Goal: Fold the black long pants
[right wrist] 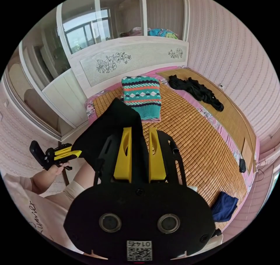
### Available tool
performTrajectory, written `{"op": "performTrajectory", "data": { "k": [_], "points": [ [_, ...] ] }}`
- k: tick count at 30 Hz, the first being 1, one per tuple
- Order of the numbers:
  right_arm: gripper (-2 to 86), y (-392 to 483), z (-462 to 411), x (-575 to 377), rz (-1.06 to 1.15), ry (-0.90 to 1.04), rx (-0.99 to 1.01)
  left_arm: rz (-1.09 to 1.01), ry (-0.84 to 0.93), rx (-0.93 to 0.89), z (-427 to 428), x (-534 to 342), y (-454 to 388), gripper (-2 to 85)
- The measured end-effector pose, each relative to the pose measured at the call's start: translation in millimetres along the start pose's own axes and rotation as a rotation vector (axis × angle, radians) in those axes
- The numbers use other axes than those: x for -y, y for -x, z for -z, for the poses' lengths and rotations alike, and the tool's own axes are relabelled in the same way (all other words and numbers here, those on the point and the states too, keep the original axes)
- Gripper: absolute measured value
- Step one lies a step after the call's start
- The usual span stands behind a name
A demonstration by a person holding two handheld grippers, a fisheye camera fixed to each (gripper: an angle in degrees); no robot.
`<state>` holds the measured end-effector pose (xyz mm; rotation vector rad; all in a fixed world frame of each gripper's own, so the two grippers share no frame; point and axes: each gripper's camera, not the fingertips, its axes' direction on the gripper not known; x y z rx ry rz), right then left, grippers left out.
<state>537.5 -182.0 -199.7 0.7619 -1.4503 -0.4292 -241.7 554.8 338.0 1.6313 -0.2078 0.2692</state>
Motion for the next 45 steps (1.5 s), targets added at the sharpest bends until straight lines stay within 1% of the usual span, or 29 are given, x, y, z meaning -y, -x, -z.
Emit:
{"op": "performTrajectory", "data": {
  "k": [1, 2, 3, 6, 9, 11, 12, 14, 15, 16, 17, 18, 20, 22, 25, 31, 34, 36, 38, 40, 42, 45],
  "points": [
    [11.9, 6.3, -21.5, 14.1, -0.011, 0.033, -0.009, 0.005, 0.013, 0.05, -3.5, -3.2, 14.5, 4.5],
    [11.7, 11.1, -40.5, 18.2, -0.016, 0.06, -0.015, 0.048, 0.06, 0.122, -11.1, -12.5, 45.2, 6.5],
    [11.6, 12.9, -48.4, 16.7, -0.019, 0.07, -0.014, 0.088, 0.124, 0.142, -17.3, -24.6, 72.8, 7.7],
    [10.7, 16.0, -73.0, -19.8, -0.022, 0.089, -0.004, 0.208, 0.197, 0.126, -12.2, -64.0, 118.6, 8.2],
    [10.4, 4.2, -89.0, -95.1, -0.064, 0.156, -0.019, 0.215, 0.203, 0.131, 3.7, -102.8, 129.8, 7.8],
    [10.4, -13.4, -98.2, -172.9, -0.178, 0.272, -0.028, 0.226, 0.23, 0.137, 8.9, -121.6, 134.2, 7.8],
    [10.3, -17.6, -99.0, -193.6, -0.214, 0.3, -0.03, 0.238, 0.243, 0.13, 11.2, -131.7, 137.4, 7.8],
    [10.3, -32.9, -95.8, -276.5, -0.399, 0.398, -0.07, 0.248, 0.25, 0.113, 12.5, -142.2, 140.9, 7.7],
    [10.4, -36.1, -93.2, -296.0, -0.452, 0.413, -0.073, 0.253, 0.253, 0.109, 11.2, -146.0, 142.6, 7.7],
    [10.3, -41.3, -86.2, -332.1, -0.56, 0.432, -0.074, 0.255, 0.253, 0.106, 10.0, -147.2, 143.2, 7.6],
    [10.3, -44.9, -76.5, -363.8, -0.668, 0.417, -0.073, 0.26, 0.248, 0.089, 6.7, -148.1, 143.7, 7.5],
    [10.3, -46.1, -71.1, -377.9, -0.719, 0.394, -0.072, 0.258, 0.247, 0.065, 1.9, -147.0, 142.4, 7.2],
    [9.9, -48.7, -54.3, -422.7, -0.885, 0.297, -0.074, 0.227, 0.245, 0.032, -7.1, -142.0, 134.1, 6.9],
    [9.8, -49.6, -49.8, -441.8, -0.935, 0.237, -0.093, 0.167, 0.247, -0.002, -18.3, -135.8, 118.9, 6.8],
    [9.7, -52.6, -51.0, -452.8, -0.932, 0.152, -0.122, 0.052, 0.272, -0.065, -41.5, -130.3, 86.2, 7.1],
    [9.6, -64.9, -63.1, -450.7, -0.835, -0.029, -0.195, -0.184, 0.404, -0.167, -105.4, -148.0, 4.3, 8.0],
    [9.0, -74.4, -65.9, -446.5, -0.815, -0.077, -0.25, -0.29, 0.445, -0.205, -140.4, -160.5, -36.7, 8.3],
    [8.5, -87.4, -72.8, -441.4, -0.845, -0.021, -0.28, -0.305, 0.455, -0.267, -169.3, -164.5, -58.1, 8.6],
    [8.6, -106.2, -85.1, -430.2, -0.803, 0.023, -0.253, -0.321, 0.436, -0.299, -188.6, -163.8, -68.8, 8.8],
    [9.2, -120.5, -95.5, -421.7, -0.785, 0.056, -0.237, -0.381, 0.442, -0.265, -208.0, -160.1, -77.5, 9.2],
    [10.3, -133.9, -107.2, -412.9, -0.763, 0.077, -0.221, -0.468, 0.433, -0.188, -230.8, -153.2, -81.0, 9.6],
    [12.2, -156.3, -133.0, -401.1, -0.757, 0.126, -0.194, -0.47, 0.451, -0.134, -264.2, -142.9, -66.5, 10.0]
  ]
}}
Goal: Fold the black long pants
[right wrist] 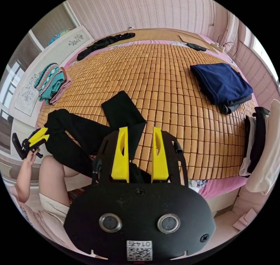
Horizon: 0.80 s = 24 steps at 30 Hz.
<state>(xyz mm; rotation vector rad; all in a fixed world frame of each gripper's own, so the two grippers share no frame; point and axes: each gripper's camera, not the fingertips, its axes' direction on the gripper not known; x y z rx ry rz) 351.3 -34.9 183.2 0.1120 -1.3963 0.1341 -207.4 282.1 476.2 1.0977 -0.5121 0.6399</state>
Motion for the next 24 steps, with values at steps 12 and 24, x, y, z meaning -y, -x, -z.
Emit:
{"op": "performTrajectory", "data": {
  "k": [12, 24],
  "points": [
    [-0.3, -38.9, -9.3, -12.2, -0.093, -0.017, 0.133, 0.053, 0.112, -0.001, -119.6, 6.8, 29.9, 10.2],
    [7.0, -112.0, 55.7, -47.8, -0.27, -0.164, 0.008, 0.056, 0.14, -0.055, -133.1, 5.7, 27.6, 10.1]
  ]
}}
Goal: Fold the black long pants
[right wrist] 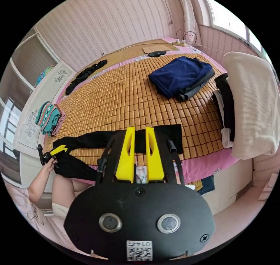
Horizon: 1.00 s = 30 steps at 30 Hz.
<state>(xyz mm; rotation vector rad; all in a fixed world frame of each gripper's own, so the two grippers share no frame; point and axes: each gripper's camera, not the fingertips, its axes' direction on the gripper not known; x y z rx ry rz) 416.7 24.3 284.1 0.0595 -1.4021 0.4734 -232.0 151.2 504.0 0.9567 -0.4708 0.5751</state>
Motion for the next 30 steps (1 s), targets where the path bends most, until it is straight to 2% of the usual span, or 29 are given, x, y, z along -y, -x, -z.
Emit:
{"op": "performTrajectory", "data": {
  "k": [4, 7, 10, 11, 14, 18, 22, 28, 30],
  "points": [
    [12.6, -3.4, -38.9, -4.8, 0.056, 0.098, -0.171, -0.015, -0.015, 0.02, 6.9, -1.1, 5.2, 10.2],
    [13.4, -10.6, -73.1, -1.6, 0.056, 0.195, -0.252, -0.026, 0.005, 0.068, 3.9, -2.2, 10.4, 10.2],
    [8.5, -17.1, -101.4, 4.7, 0.037, 0.257, -0.184, -0.006, 0.037, 0.078, -7.2, -2.0, 17.2, 10.1],
    [6.9, -18.7, -102.0, 5.1, 0.026, 0.215, -0.187, -0.01, 0.055, 0.088, -15.6, -2.7, 16.9, 9.8],
    [0.7, -25.7, -96.4, 11.8, -0.028, 0.261, -0.167, -0.015, 0.032, 0.145, -19.6, -2.3, 11.2, 6.0],
    [-0.3, -26.5, -64.5, 16.1, -0.024, 0.259, -0.128, 0.003, 0.086, 0.127, -12.1, 6.9, 5.4, 1.1],
    [-0.4, -25.9, -8.0, 43.6, 0.01, 0.231, -0.065, -0.041, 0.053, 0.117, 20.4, 12.2, 2.2, 0.4],
    [1.5, -15.9, -9.0, 146.1, 0.1, 0.391, -0.054, -0.021, -0.003, 0.144, 54.6, 30.5, 17.7, 2.9],
    [4.3, -17.8, -16.4, 180.5, 0.066, 0.342, -0.056, 0.042, -0.011, 0.174, 52.4, 39.2, 32.8, 6.0]
  ]
}}
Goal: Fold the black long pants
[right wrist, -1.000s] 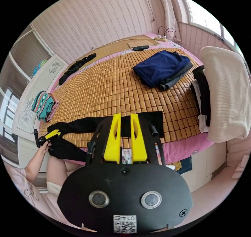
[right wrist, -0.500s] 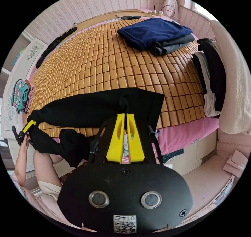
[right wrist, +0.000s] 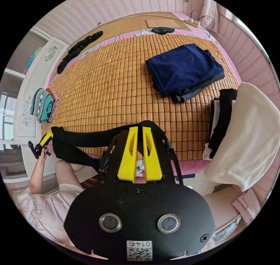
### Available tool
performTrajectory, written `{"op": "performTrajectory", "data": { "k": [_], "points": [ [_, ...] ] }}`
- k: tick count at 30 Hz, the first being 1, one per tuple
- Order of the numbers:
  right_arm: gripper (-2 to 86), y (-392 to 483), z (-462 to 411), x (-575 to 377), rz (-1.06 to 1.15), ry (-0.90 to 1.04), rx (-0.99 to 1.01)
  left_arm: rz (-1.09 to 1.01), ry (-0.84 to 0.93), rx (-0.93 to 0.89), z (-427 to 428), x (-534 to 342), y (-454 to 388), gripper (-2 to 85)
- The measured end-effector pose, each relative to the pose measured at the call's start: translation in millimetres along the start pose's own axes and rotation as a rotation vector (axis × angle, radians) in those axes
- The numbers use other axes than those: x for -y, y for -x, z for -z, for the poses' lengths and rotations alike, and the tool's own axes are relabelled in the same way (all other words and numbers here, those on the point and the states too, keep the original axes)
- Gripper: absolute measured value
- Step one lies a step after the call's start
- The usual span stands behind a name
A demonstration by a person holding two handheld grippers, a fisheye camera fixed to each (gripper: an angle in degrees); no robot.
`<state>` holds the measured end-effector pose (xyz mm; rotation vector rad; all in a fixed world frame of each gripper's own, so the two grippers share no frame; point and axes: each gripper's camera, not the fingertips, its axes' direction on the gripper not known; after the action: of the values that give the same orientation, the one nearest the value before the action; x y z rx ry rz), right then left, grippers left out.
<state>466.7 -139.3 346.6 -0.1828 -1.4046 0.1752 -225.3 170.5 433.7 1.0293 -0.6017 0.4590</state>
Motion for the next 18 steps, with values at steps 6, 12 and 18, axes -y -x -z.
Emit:
{"op": "performTrajectory", "data": {
  "k": [6, 12, 18],
  "points": [
    [15.1, 7.9, -33.7, 63.0, -0.01, 0.052, -0.054, 0.254, 0.065, -0.015, -5.8, -16.8, 67.8, 10.1],
    [16.4, 5.9, -98.2, 82.2, -0.029, 0.189, -0.138, 0.433, 0.212, 0.071, -33.9, -47.4, 151.7, 12.9],
    [1.9, 4.9, -102.1, 91.7, -0.098, 0.121, -0.229, 0.525, 0.272, 0.11, -67.8, -52.8, 186.7, 13.0]
  ]
}}
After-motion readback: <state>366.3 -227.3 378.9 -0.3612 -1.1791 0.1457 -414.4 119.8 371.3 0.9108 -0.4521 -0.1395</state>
